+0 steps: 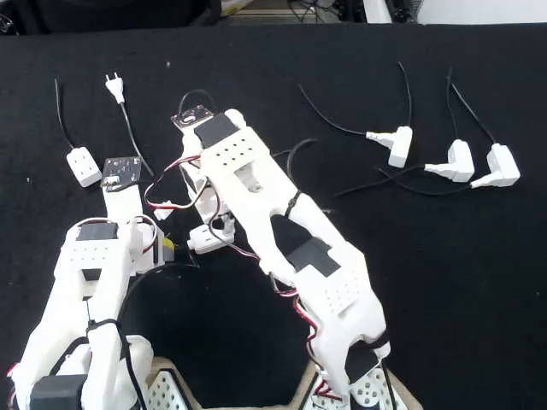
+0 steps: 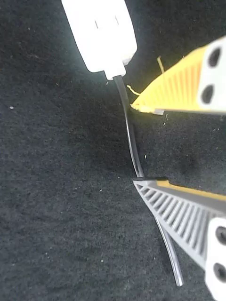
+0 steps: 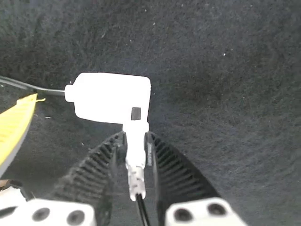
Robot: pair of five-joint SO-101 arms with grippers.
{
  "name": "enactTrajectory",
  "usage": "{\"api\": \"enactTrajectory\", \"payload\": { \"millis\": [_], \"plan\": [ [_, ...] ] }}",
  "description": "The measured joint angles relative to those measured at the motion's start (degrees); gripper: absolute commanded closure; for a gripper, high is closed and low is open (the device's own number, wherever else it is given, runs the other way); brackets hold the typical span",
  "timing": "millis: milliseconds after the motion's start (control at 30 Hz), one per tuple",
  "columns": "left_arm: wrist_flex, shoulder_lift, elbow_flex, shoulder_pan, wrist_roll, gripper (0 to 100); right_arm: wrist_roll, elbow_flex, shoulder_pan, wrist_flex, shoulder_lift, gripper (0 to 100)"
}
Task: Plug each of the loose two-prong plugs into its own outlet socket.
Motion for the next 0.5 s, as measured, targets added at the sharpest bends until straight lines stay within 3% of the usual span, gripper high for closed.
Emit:
{"api": "enactTrajectory", "payload": {
  "millis": [500],
  "plan": [
    [0.0, 0.0, 0.0, 0.0, 0.0, 77, 3.96, -6.24, 0.0, 0.44, 5.89, 98.8]
  ]
}}
